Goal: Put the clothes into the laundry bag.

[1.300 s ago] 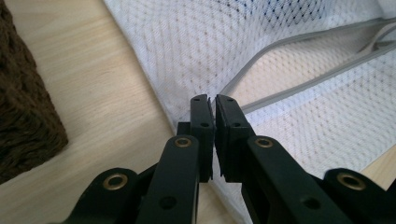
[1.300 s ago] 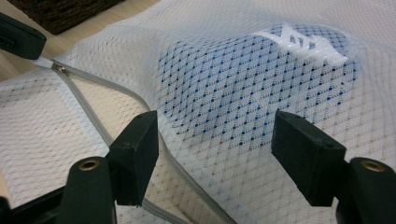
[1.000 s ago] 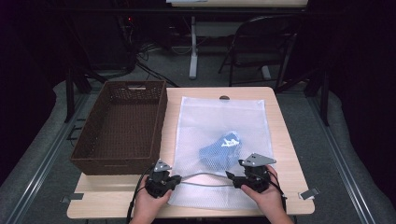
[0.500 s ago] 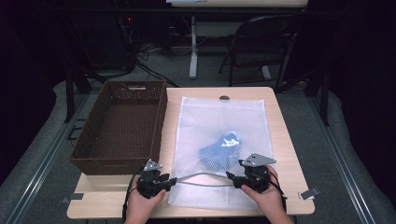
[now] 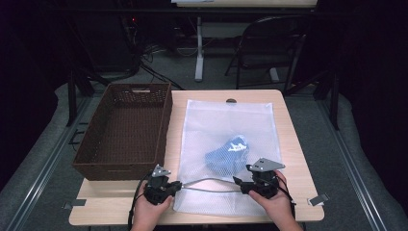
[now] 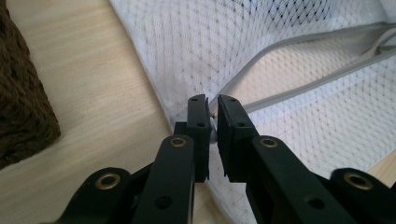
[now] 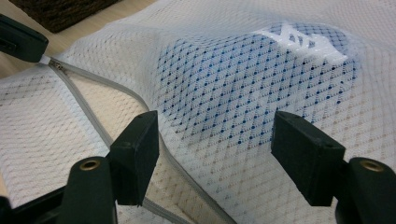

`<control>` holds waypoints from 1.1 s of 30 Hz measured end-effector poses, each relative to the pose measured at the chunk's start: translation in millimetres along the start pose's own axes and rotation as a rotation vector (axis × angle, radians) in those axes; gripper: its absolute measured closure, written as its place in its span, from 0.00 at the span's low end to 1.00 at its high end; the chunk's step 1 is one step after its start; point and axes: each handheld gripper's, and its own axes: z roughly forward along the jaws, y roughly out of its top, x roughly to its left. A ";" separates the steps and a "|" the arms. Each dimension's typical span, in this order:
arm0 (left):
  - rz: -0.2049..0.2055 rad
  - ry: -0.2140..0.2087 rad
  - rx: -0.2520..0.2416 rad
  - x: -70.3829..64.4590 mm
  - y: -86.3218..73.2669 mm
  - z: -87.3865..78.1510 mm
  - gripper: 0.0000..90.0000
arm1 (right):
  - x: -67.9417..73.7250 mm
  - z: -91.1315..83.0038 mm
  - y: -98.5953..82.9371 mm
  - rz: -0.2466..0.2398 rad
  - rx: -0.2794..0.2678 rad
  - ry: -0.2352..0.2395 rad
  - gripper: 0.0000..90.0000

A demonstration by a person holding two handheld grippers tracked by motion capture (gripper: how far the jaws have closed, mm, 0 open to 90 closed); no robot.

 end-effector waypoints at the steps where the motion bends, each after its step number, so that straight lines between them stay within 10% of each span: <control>1: 0.002 0.001 -0.006 -1.1 0.8 -0.2 0.95 | 0.0 -0.1 0.0 0.001 -0.002 0.000 0.36; 17: 0.026 -0.062 0.002 -13.4 10.8 16.8 0.83 | 0.5 1.1 -0.3 -0.004 0.003 -0.003 0.36; 33: 0.009 0.056 -0.021 5.9 15.2 19.7 0.58 | 1.2 1.1 -0.1 -0.011 0.000 -0.004 0.35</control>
